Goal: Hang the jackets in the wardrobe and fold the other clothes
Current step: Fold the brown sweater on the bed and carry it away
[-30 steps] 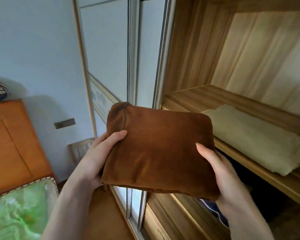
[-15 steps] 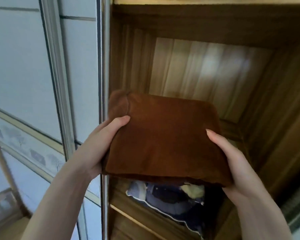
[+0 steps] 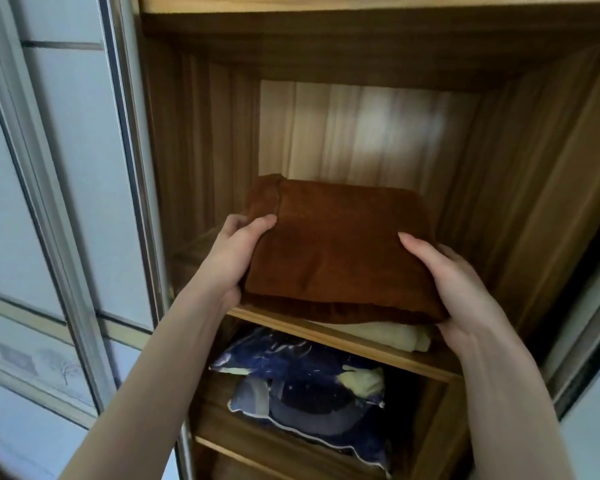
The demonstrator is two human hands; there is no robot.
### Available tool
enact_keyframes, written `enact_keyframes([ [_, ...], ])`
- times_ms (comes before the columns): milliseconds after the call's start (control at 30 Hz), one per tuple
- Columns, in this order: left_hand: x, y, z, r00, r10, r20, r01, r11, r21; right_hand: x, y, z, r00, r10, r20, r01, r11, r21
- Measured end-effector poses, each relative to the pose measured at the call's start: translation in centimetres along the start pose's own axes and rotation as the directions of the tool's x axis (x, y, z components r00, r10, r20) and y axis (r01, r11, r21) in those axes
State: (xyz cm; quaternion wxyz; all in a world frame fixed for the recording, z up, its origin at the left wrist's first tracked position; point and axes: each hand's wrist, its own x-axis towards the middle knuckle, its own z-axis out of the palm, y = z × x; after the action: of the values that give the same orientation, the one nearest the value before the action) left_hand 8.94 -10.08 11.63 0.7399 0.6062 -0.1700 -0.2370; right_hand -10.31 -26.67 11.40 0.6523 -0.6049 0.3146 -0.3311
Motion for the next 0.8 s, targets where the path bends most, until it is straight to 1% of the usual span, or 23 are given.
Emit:
enact_keyframes([
  [100,2.1,0.3,0.4,0.998,-0.04,0.046,0.039,0.999,0.015,0.9,0.4,0.4,0.996,-0.025,-0.081,0.027,0.999,0.027],
  [167,3.7,0.5,0.6,0.995,-0.058,0.083,0.054,0.997,0.049,1.4,0.8,0.6,0.989,-0.041,-0.142,0.042,0.999,0.006],
  [233,5.2,0.6,0.8,0.984,-0.099,0.149,0.084,0.991,0.105,2.0,1.3,0.7,0.975,-0.051,-0.217,0.048,0.999,-0.022],
  [300,6.9,0.5,0.5,0.958,-0.168,0.232,0.129,0.976,0.176,2.0,1.6,0.8,0.961,-0.048,-0.272,0.035,0.998,-0.056],
  [367,7.9,0.3,0.2,0.928,-0.203,0.313,0.115,0.953,0.279,1.9,1.8,1.2,0.953,-0.061,-0.296,0.028,0.993,-0.113],
  [467,9.3,-0.3,-0.3,0.906,-0.191,0.377,0.01,0.902,0.432,1.5,1.9,2.1,0.95,-0.114,-0.291,0.031,0.961,-0.276],
  [500,9.5,-0.4,-0.4,0.903,-0.179,0.391,-0.03,0.88,0.474,1.3,2.0,2.3,0.939,-0.161,-0.303,0.032,0.92,-0.39],
  [533,9.5,-0.4,-0.5,0.908,-0.151,0.39,-0.077,0.856,0.511,1.2,2.0,2.4,0.913,-0.245,-0.325,0.031,0.838,-0.545],
  [567,9.6,-0.3,-0.6,0.924,-0.09,0.37,-0.147,0.812,0.564,0.9,1.9,2.5,0.873,-0.356,-0.332,0.038,0.729,-0.683],
  [600,9.7,-0.1,-0.6,0.94,0.01,0.342,-0.241,0.728,0.642,0.7,1.9,2.7,0.82,-0.482,-0.308,0.081,0.631,-0.772],
  [633,9.6,0.2,-0.6,0.934,0.135,0.332,-0.342,0.611,0.714,0.4,1.7,3.1,0.777,-0.579,-0.247,0.152,0.553,-0.819],
  [667,9.1,0.6,-0.5,0.903,0.251,0.348,-0.429,0.513,0.743,0.4,1.6,3.5,0.753,-0.639,-0.159,0.222,0.473,-0.852],
  [700,8.7,0.9,-0.2,0.863,0.327,0.384,-0.501,0.46,0.734,0.5,1.4,3.9,0.753,-0.655,-0.063,0.255,0.379,-0.89],
  [733,8.4,1.0,0.1,0.827,0.355,0.436,-0.558,0.428,0.711,0.8,1.5,4.2,0.766,-0.642,0.015,0.26,0.29,-0.921],
  [767,8.1,0.9,0.5,0.799,0.351,0.488,-0.599,0.397,0.695,1.1,1.5,4.5,0.801,-0.597,0.048,0.237,0.242,-0.941],
  [800,8.0,0.5,1.0,0.779,0.325,0.536,-0.625,0.351,0.697,1.3,1.6,4.5,0.848,-0.53,0.029,0.186,0.245,-0.951],
])
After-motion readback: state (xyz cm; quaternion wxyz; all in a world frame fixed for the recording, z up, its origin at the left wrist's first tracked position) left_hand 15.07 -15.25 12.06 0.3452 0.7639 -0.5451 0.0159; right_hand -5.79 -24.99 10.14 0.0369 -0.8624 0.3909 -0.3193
